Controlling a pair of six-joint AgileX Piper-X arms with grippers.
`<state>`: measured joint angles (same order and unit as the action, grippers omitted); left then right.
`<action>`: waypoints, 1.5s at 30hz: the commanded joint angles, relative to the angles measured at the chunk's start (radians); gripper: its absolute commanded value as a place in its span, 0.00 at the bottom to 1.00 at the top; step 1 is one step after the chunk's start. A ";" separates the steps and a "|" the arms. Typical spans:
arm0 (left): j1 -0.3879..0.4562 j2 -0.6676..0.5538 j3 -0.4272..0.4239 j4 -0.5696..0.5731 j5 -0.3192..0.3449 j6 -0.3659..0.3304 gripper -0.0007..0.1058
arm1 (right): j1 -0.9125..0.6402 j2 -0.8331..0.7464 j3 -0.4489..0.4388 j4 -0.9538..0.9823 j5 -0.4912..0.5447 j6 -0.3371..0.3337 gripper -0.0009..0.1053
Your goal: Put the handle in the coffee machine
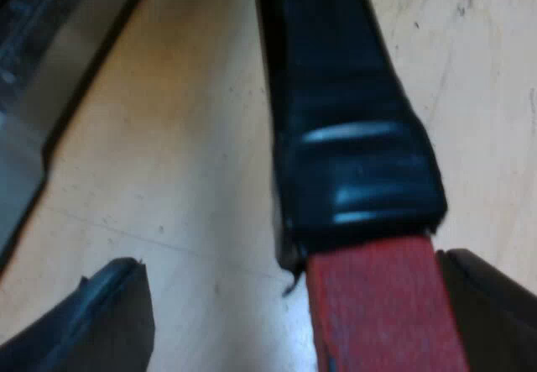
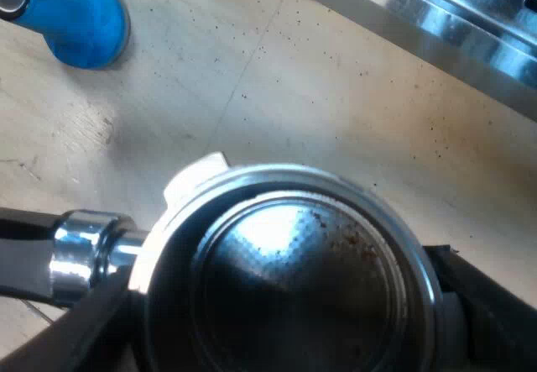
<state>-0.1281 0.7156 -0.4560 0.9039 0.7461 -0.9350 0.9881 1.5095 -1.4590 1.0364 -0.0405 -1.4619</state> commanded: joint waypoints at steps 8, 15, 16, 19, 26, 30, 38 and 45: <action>-0.003 0.000 -0.001 -0.043 0.047 0.006 0.63 | -0.008 -0.019 -0.011 -0.015 -0.017 0.000 0.01; -0.003 0.000 -0.001 -0.043 0.047 0.006 0.56 | -0.008 -0.019 -0.011 -0.015 -0.017 0.000 0.01; -0.003 0.000 -0.001 -0.043 0.047 0.006 0.55 | -0.008 -0.019 -0.011 -0.015 -0.017 0.000 0.01; -0.003 0.000 -0.001 -0.043 0.047 0.006 0.28 | -0.008 -0.019 -0.011 -0.015 -0.017 0.000 0.01; -0.003 0.000 -0.001 -0.043 0.047 0.004 0.01 | -0.008 -0.019 -0.011 -0.015 -0.015 0.010 0.01; -0.003 0.000 -0.001 -0.043 0.047 -0.002 0.01 | -0.008 -0.019 -0.011 -0.015 -0.015 0.024 0.13; -0.003 0.000 -0.001 -0.043 0.047 -0.002 0.01 | -0.008 -0.023 -0.011 -0.049 -0.012 -0.003 0.97; -0.003 0.000 -0.001 -0.043 0.047 -0.005 0.01 | -0.008 -0.069 -0.011 -0.105 0.094 -0.001 0.82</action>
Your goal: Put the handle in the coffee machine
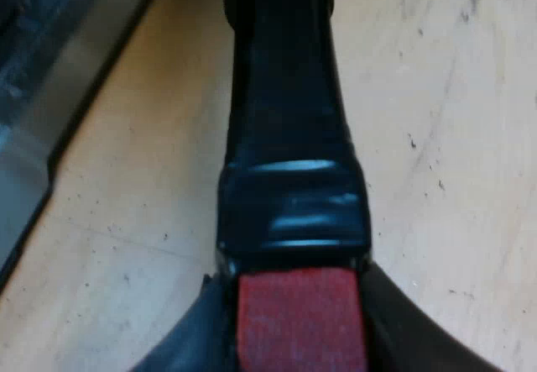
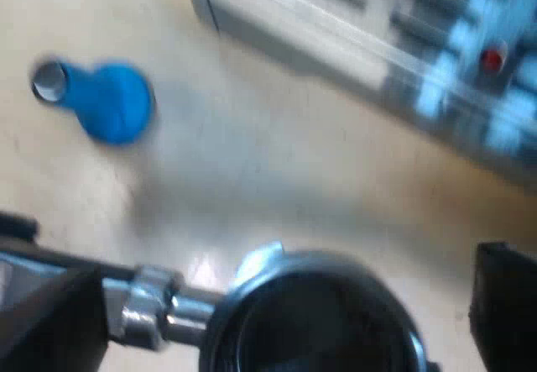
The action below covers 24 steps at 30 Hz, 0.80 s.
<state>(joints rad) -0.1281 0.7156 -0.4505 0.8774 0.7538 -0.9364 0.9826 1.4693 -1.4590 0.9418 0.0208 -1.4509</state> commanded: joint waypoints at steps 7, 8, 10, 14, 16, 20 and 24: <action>0.000 0.000 -0.007 -0.014 0.039 -0.008 0.01 | -0.002 -0.077 -0.011 -0.011 0.154 -0.012 0.80; 0.001 0.000 -0.007 -0.007 0.039 -0.008 0.01 | -0.002 -0.084 -0.011 -0.011 0.181 -0.012 0.80; 0.000 0.000 -0.009 0.007 0.039 -0.008 0.01 | -0.002 -0.092 -0.011 -0.011 0.205 -0.010 0.80; 0.016 -0.016 -0.009 0.047 0.039 -0.008 0.01 | -0.002 -0.094 -0.011 -0.013 0.206 -0.012 0.80; 0.042 -0.031 -0.009 0.048 0.039 -0.018 0.01 | -0.002 -0.094 -0.011 -0.013 0.206 -0.012 0.80; 0.079 -0.042 -0.018 0.071 0.044 -0.032 0.01 | 0.002 -0.099 -0.011 -0.022 0.203 -0.006 0.80; 0.150 -0.042 -0.047 0.152 0.088 -0.032 0.01 | 0.072 -0.114 -0.011 -0.024 0.353 -0.002 0.80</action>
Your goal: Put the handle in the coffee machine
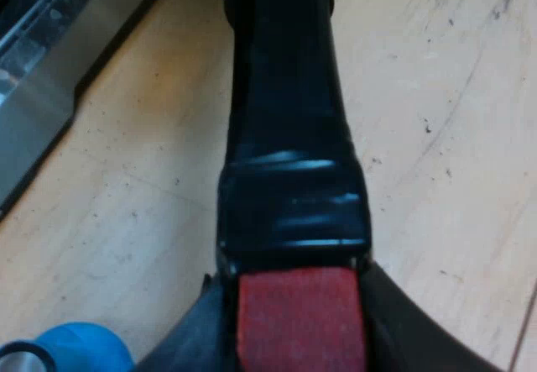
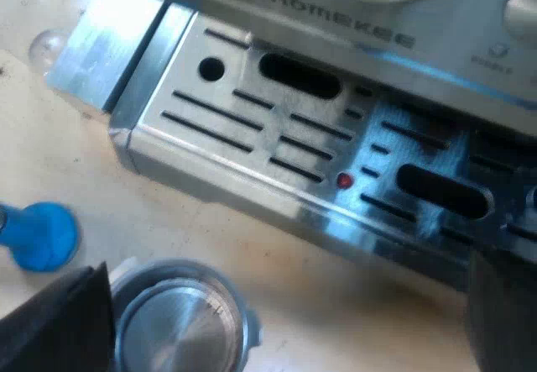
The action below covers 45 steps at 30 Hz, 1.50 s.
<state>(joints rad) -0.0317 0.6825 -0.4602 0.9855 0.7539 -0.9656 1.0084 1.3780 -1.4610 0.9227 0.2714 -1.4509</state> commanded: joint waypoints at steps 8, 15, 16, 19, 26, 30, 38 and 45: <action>0.219 -0.009 -0.058 0.128 0.096 0.037 0.01 | 0.245 -0.038 -0.009 -0.015 0.427 0.040 0.80; 0.265 -0.009 -0.061 0.151 0.088 0.058 0.01 | 0.337 -0.046 0.096 -0.169 0.521 0.079 0.80; 0.265 -0.009 -0.061 0.151 0.086 0.059 0.01 | 0.355 -0.046 0.127 -0.217 0.561 0.079 0.80; 0.265 -0.009 -0.061 0.136 0.091 0.066 0.01 | 0.383 -0.046 0.201 -0.347 0.632 0.079 0.80; 0.265 0.078 -0.061 0.042 0.092 0.066 0.01 | 0.383 -0.046 0.347 -0.620 0.755 0.079 0.80; 0.265 0.134 -0.061 0.014 0.092 0.105 0.01 | 0.383 -0.044 0.410 -0.742 0.792 0.079 0.80; 0.265 0.207 -0.068 -0.003 0.092 0.231 0.01 | 0.381 0.007 0.445 -0.883 0.786 -0.012 0.80; 0.265 0.260 -0.150 -0.003 0.126 0.246 0.01 | 0.381 0.009 0.445 -0.923 0.777 0.041 0.80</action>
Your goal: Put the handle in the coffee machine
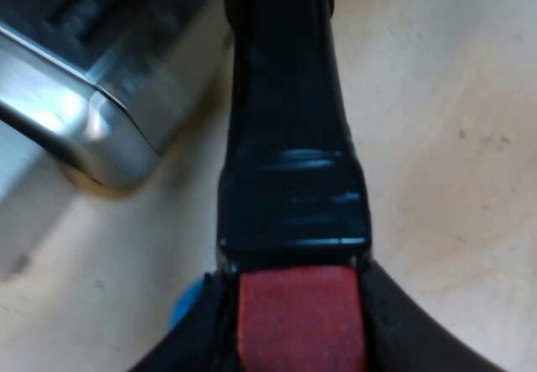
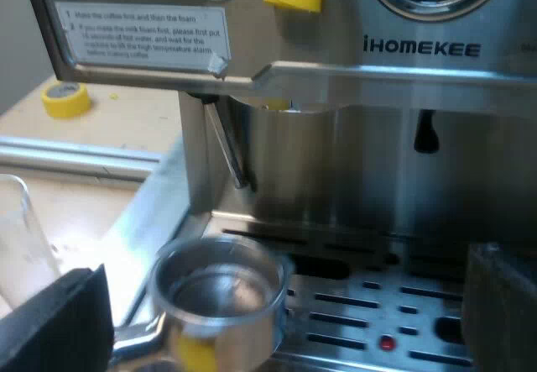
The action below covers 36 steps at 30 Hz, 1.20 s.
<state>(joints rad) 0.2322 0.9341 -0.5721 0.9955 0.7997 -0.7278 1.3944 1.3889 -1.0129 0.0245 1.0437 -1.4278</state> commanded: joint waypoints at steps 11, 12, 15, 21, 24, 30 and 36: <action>-0.005 0.173 -0.122 -0.030 0.096 0.048 0.01 | -0.007 0.183 -0.003 -0.436 0.083 -0.334 0.80; -0.005 0.178 -0.124 -0.029 0.096 0.058 0.01 | -0.007 0.194 -0.003 -0.450 0.083 -0.341 0.80; -0.005 0.200 -0.125 -0.041 0.096 0.060 0.01 | -0.007 0.235 -0.003 -0.541 0.083 -0.367 0.80; -0.021 0.244 -0.130 -0.089 0.098 0.076 0.01 | -0.007 0.310 -0.003 -0.726 0.128 -0.486 0.80; -0.049 0.256 -0.141 -0.088 0.097 0.084 0.01 | -0.007 0.317 -0.003 -0.744 0.128 -0.491 0.80; -0.113 0.310 -0.179 -0.135 0.097 0.032 0.01 | -0.010 0.352 -0.003 -0.786 0.187 -0.492 0.80; -0.113 0.331 -0.188 -0.167 0.097 0.008 0.01 | -0.043 0.355 0.028 -0.800 0.165 -0.492 0.80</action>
<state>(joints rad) 0.1231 1.2720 -0.7461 0.8459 0.8405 -0.7119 1.3599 1.7446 -0.9867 -0.7606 1.2049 -1.9078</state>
